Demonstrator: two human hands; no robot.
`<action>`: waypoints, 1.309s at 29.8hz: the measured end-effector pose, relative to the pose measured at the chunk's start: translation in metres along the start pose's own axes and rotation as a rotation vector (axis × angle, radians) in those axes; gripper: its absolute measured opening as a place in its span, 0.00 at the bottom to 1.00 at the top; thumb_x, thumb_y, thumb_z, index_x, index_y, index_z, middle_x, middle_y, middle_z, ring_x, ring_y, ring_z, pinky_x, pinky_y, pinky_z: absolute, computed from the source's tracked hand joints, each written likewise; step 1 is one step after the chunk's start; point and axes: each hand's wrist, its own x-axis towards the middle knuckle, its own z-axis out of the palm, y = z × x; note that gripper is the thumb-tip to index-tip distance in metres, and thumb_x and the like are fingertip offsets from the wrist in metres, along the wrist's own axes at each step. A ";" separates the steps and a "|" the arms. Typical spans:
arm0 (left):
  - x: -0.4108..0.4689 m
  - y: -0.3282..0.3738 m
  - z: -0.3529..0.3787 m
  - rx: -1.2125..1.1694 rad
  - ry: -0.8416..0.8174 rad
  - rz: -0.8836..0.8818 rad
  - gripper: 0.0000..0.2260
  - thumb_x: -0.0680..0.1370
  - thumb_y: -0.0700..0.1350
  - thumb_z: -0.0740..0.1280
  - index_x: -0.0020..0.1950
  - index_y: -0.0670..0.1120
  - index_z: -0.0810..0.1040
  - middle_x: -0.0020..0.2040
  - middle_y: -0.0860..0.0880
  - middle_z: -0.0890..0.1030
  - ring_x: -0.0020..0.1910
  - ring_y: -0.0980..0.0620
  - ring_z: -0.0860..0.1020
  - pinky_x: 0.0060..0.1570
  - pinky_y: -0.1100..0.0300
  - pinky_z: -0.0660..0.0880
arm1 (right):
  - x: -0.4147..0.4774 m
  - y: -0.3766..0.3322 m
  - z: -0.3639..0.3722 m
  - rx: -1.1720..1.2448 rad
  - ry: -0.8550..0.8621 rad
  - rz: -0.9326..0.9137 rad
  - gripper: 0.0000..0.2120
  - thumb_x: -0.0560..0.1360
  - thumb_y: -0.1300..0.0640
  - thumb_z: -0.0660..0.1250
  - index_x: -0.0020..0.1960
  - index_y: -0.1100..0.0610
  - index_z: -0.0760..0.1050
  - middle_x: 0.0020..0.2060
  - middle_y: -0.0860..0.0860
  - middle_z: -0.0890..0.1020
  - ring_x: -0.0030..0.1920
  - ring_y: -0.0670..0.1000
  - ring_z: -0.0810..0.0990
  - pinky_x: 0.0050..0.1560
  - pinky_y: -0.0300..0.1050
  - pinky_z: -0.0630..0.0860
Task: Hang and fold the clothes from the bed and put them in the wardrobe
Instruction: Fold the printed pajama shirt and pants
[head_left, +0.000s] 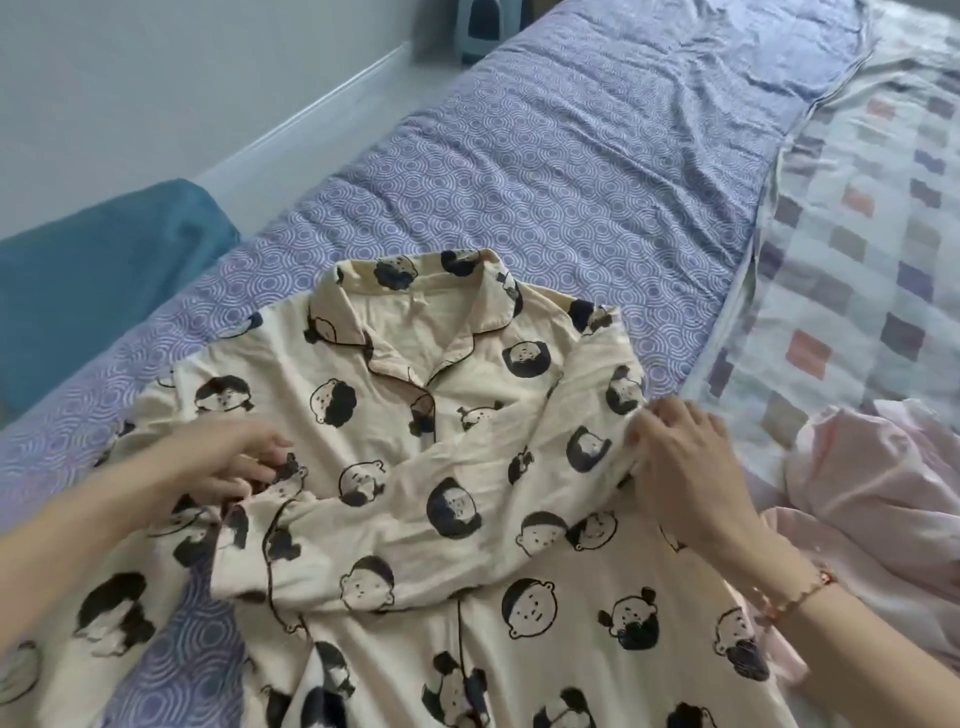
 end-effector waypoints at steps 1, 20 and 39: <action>-0.014 0.008 0.013 0.071 0.062 0.040 0.10 0.80 0.44 0.61 0.42 0.41 0.76 0.43 0.42 0.81 0.36 0.50 0.76 0.35 0.60 0.70 | 0.011 -0.011 -0.006 0.061 -0.006 -0.001 0.12 0.62 0.70 0.67 0.44 0.60 0.78 0.47 0.56 0.79 0.48 0.59 0.77 0.51 0.52 0.71; -0.030 0.030 0.004 -1.017 0.188 -0.098 0.10 0.81 0.40 0.57 0.41 0.42 0.72 0.23 0.47 0.77 0.21 0.56 0.76 0.22 0.66 0.73 | 0.089 0.045 0.006 0.383 -0.020 0.602 0.24 0.75 0.58 0.64 0.66 0.67 0.64 0.58 0.64 0.72 0.59 0.61 0.72 0.61 0.57 0.68; -0.030 0.030 0.007 -0.339 0.247 0.347 0.06 0.78 0.38 0.64 0.54 0.43 0.76 0.49 0.45 0.80 0.44 0.50 0.79 0.48 0.56 0.76 | -0.019 0.043 0.026 0.032 0.333 -0.207 0.17 0.62 0.75 0.62 0.46 0.61 0.66 0.43 0.56 0.66 0.26 0.56 0.71 0.24 0.45 0.73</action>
